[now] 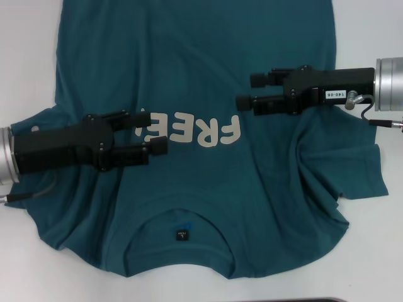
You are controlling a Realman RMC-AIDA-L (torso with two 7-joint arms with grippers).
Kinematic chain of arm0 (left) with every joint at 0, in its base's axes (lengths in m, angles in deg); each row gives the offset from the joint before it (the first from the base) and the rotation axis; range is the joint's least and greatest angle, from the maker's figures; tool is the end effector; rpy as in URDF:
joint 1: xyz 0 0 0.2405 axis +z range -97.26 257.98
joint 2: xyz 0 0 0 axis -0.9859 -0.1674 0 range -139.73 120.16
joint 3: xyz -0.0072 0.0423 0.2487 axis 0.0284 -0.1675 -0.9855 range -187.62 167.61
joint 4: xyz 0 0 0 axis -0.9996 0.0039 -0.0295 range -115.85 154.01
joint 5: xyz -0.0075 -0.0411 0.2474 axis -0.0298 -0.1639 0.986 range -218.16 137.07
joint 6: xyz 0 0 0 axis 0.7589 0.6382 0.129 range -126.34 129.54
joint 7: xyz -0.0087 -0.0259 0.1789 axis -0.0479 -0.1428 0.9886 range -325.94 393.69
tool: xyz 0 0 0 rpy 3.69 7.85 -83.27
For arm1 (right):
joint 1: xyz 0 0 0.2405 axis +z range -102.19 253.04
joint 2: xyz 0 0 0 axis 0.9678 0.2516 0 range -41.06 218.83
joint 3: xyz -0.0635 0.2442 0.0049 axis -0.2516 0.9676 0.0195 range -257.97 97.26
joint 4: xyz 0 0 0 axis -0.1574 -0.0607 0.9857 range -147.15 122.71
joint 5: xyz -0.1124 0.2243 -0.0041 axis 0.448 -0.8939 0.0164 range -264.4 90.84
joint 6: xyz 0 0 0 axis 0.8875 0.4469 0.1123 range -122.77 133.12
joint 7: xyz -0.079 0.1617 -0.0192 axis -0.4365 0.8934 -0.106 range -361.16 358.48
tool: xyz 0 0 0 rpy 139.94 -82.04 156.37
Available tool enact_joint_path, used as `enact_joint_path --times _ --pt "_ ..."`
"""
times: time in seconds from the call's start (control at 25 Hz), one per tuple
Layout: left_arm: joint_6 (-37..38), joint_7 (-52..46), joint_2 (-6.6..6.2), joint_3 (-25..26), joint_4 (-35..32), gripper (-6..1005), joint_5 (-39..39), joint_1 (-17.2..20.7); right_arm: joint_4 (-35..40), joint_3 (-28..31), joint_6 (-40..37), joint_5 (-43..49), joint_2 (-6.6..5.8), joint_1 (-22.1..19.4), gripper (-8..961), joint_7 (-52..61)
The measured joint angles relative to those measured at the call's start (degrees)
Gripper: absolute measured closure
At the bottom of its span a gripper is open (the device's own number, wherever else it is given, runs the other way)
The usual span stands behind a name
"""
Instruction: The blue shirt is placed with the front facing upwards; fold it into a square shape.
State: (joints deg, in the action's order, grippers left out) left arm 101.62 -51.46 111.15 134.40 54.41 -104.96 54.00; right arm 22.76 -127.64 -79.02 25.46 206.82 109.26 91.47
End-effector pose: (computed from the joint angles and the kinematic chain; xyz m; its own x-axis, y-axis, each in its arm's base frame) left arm -0.2719 0.3224 -0.0396 0.6350 0.5138 0.5769 0.5612 -0.8200 0.1126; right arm 0.2509 0.3913 -0.0485 0.7224 -0.5169 -0.4593 -0.5931 -0.8047 -0.0271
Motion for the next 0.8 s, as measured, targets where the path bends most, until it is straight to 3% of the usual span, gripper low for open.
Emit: enact_joint_path --times 0.56,0.8 --pt "0.32 -1.07 -0.12 0.40 0.24 126 -0.23 -0.16 0.09 0.02 0.04 -0.07 0.00 0.07 98 0.00" --pt "-0.97 -4.92 -1.47 1.62 0.48 127 -0.35 0.89 0.09 0.19 0.19 -0.09 0.06 0.09 97 0.00"
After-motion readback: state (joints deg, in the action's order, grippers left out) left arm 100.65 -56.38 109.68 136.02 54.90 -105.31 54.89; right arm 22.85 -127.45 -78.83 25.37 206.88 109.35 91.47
